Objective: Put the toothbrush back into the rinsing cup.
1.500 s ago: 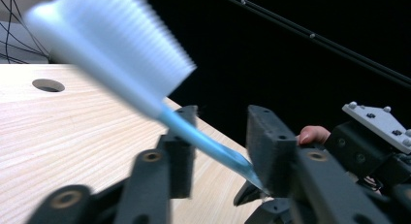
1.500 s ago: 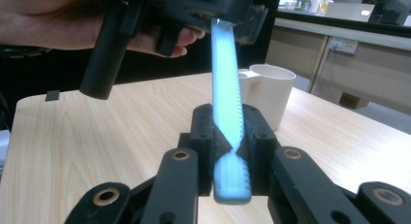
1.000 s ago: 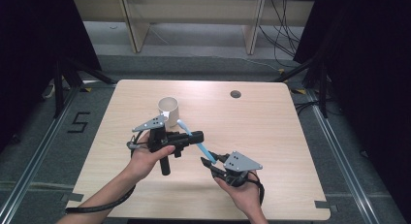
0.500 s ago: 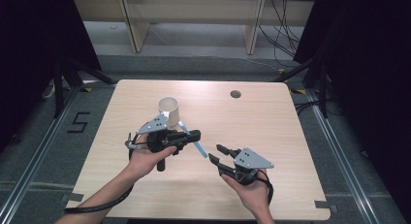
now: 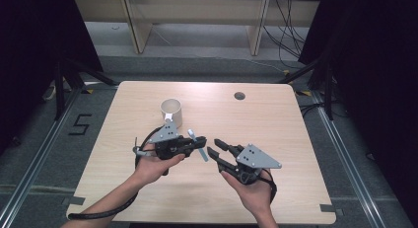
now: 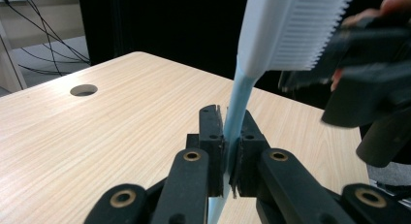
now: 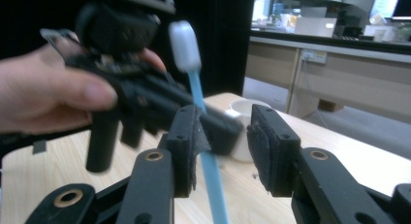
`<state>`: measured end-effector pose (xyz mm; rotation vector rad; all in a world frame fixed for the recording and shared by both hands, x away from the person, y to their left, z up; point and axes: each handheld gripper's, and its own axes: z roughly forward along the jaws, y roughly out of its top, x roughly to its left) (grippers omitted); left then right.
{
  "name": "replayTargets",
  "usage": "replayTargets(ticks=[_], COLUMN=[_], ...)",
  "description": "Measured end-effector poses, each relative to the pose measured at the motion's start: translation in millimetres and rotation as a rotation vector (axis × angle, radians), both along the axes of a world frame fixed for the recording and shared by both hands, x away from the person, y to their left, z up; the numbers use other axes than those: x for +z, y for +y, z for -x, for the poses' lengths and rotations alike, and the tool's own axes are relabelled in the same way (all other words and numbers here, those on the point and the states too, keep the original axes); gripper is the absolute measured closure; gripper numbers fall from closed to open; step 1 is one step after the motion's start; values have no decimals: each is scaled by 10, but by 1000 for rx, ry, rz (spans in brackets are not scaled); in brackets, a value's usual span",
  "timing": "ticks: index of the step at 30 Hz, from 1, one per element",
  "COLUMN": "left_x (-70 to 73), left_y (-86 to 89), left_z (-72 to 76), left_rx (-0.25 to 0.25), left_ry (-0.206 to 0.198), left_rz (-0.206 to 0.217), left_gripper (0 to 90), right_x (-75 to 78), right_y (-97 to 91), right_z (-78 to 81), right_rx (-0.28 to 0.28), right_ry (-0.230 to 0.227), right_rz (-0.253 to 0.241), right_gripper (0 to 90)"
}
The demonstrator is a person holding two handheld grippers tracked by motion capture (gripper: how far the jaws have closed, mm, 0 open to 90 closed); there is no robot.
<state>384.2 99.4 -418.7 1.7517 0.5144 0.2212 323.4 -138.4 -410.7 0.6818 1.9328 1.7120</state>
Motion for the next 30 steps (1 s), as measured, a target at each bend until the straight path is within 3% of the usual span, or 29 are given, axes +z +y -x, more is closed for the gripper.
replayTargets(ticks=[3, 5, 6, 9, 12, 15, 16, 20, 30], left_x=[-7, -14, -14, -22, -18, -26, -35, -41, -75], left_y=[-21, -46, -54, -76, -85, -92, -98, -106, -161], left_z=[5, 13, 16, 18, 25, 29, 25, 38, 40], left_rx=[-2, 3, 5, -1, 5, 17, 15, 21, 27], left_ry=[-9, -16, -18, -24, -39, -35, -39, -41, -59], left_rz=[-7, -20, -20, -9, -28, -42, -35, -54, -76], left_gripper=[848, 848, 848, 848, 848, 848, 848, 847, 847], right_x=[74, 132, 146, 157, 158, 144, 142, 115, 98], right_y=[56, 148, 161, 212, 259, 309, 313, 380, 394], right_z=[-12, -12, -30, -64, -78, -68, -71, -82, -138], right_rx=[3, 5, -2, -16, -26, -7, -18, -8, -53], right_ry=[-17, 26, 12, 11, 7, 47, 34, 31, 53], right_rz=[0, -10, 4, 8, 10, 2, 20, 12, 48], right_gripper=[634, 629, 626, 620, 613, 601, 594, 588, 748])
